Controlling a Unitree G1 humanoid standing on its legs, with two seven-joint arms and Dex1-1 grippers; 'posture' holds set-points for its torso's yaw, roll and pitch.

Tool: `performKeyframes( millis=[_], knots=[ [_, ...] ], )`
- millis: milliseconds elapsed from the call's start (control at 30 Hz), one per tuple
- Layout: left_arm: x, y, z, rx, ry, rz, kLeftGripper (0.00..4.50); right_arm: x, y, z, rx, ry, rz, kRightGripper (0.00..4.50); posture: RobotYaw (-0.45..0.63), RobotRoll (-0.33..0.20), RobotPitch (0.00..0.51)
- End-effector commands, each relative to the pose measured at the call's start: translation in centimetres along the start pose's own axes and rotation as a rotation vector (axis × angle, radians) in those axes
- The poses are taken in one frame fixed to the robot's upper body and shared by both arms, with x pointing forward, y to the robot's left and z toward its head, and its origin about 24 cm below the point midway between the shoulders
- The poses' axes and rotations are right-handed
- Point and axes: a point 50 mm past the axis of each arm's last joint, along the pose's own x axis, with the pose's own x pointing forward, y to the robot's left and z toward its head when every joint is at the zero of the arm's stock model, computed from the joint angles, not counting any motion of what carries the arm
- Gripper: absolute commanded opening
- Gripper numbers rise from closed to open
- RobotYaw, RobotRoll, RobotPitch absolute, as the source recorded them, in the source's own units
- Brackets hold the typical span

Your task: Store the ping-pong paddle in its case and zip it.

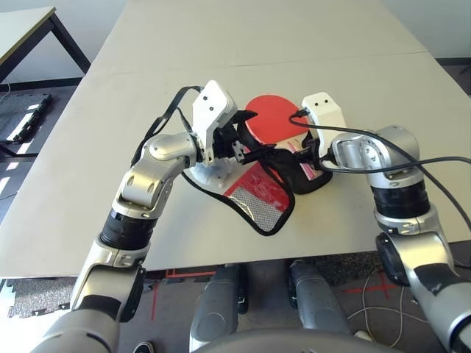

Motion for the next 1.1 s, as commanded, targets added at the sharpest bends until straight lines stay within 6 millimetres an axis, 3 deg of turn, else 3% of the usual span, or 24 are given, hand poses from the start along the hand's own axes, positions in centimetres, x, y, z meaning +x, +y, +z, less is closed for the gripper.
performKeyframes(
  millis=[33,500,700,867,1100],
  knots=[
    [0.1,-0.4,-0.2,0.003,0.013,-0.013,4.50,0.2,0.3,-0.7,-0.002,0.055,0.027,1.10,-0.01,0.000,0.164],
    [0.2,-0.6,-0.3,-0.001,0.018,-0.022,4.50,0.6,0.8,-0.8,0.019,0.063,0.059,1.10,-0.01,0.000,0.172],
    [0.2,-0.6,-0.3,-0.003,0.020,-0.026,4.50,0.0,0.3,-0.4,0.030,0.034,0.061,2.97,-0.01,0.000,0.172],
    [0.3,-0.6,-0.2,-0.002,0.022,-0.026,4.50,-1.6,-0.5,-0.5,-0.008,-0.002,0.075,4.48,-0.02,0.000,0.172],
    [-0.4,-0.1,-0.1,0.003,0.027,-0.013,4.50,-4.5,-2.2,-1.5,-0.093,-0.038,0.132,4.48,-0.03,0.000,0.172]
  ],
)
